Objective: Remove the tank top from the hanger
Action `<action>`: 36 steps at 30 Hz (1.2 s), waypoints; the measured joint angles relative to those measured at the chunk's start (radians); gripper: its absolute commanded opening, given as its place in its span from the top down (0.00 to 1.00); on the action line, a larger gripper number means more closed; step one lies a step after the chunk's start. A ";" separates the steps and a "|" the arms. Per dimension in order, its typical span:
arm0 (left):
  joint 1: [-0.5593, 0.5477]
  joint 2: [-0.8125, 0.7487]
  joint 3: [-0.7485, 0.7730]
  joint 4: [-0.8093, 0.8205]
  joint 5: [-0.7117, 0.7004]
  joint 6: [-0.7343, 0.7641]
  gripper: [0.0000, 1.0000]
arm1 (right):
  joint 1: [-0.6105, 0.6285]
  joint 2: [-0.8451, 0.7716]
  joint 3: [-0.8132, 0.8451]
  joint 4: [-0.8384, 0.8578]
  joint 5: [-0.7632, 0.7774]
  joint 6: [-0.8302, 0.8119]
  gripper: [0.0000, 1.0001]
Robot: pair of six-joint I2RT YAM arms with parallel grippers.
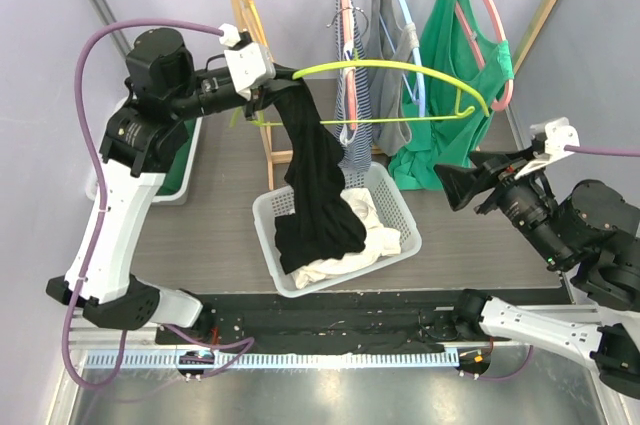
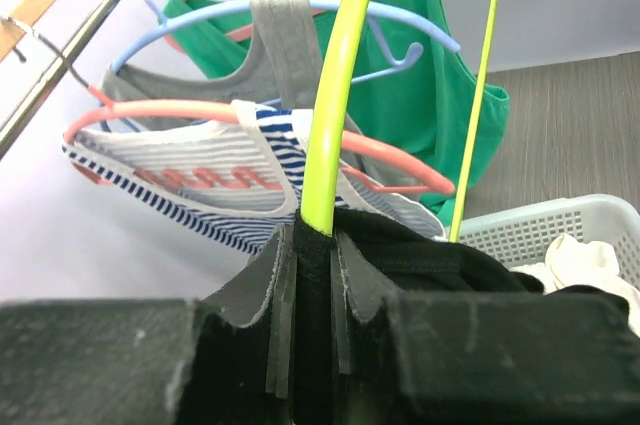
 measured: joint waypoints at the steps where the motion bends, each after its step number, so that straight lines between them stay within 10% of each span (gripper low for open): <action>1: -0.005 0.004 0.006 0.002 0.003 0.004 1.00 | 0.000 0.012 0.018 -0.014 -0.022 -0.007 0.23; 14: -0.010 -0.065 0.009 -0.278 0.235 0.229 1.00 | 0.000 0.101 0.435 -0.090 -0.382 -0.132 0.24; 27: -0.011 -0.065 0.009 -0.361 0.324 0.289 1.00 | 0.000 0.254 0.390 -0.197 -0.521 -0.162 0.28; 36: -0.013 -0.065 0.009 -0.361 0.323 0.314 1.00 | 0.000 0.217 0.377 -0.230 -0.538 -0.148 0.55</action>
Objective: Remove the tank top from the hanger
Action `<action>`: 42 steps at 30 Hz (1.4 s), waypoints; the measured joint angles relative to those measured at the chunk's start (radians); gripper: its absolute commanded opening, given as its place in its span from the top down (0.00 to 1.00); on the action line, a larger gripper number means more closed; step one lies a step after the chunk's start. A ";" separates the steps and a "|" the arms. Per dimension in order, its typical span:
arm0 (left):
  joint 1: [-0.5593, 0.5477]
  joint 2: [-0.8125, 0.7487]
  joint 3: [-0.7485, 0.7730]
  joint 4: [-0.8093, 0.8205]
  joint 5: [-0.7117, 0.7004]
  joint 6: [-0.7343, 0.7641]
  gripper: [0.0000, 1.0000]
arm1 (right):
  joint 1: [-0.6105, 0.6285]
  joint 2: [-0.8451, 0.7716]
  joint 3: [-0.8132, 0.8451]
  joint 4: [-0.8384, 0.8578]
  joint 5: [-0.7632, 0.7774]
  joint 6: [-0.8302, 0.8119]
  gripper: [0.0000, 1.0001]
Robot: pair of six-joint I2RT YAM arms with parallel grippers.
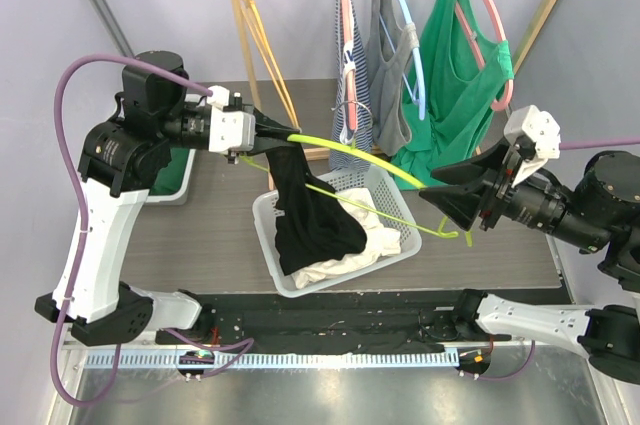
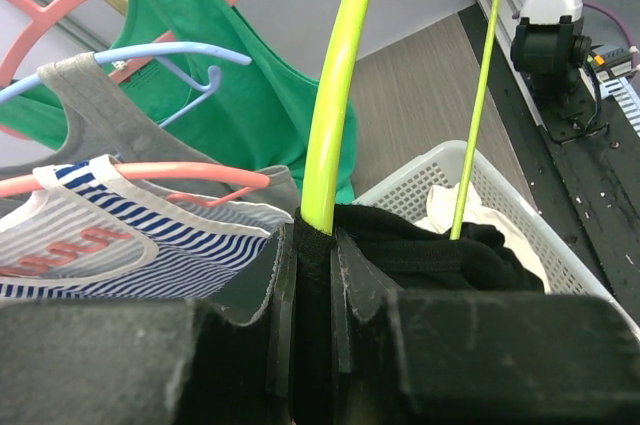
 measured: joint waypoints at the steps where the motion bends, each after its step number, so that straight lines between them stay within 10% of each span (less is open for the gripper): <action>1: 0.000 0.000 0.000 0.000 -0.001 0.004 1.00 | 0.000 -0.006 -0.002 -0.002 -0.003 0.003 0.55; 8: 0.000 0.011 0.012 -0.003 0.000 0.008 1.00 | 0.000 -0.016 -0.044 -0.041 -0.005 0.019 0.56; 13: 0.000 0.024 0.027 -0.007 0.000 0.008 1.00 | 0.000 -0.014 -0.050 -0.055 -0.005 0.023 0.96; 17: 0.001 0.028 0.029 -0.007 -0.010 0.004 0.98 | 0.003 -0.015 -0.049 -0.054 -0.020 0.022 0.99; 22: -0.001 0.027 0.028 0.019 -0.011 -0.016 0.01 | 0.003 -0.031 -0.056 -0.053 -0.013 0.023 0.99; 32: -0.001 0.014 0.061 0.193 -0.076 -0.240 0.00 | 0.000 -0.042 -0.039 -0.105 0.077 0.004 0.99; 42: -0.051 -0.351 -0.401 0.343 -0.446 -0.533 0.00 | 0.000 0.016 0.087 -0.113 0.161 -0.059 0.99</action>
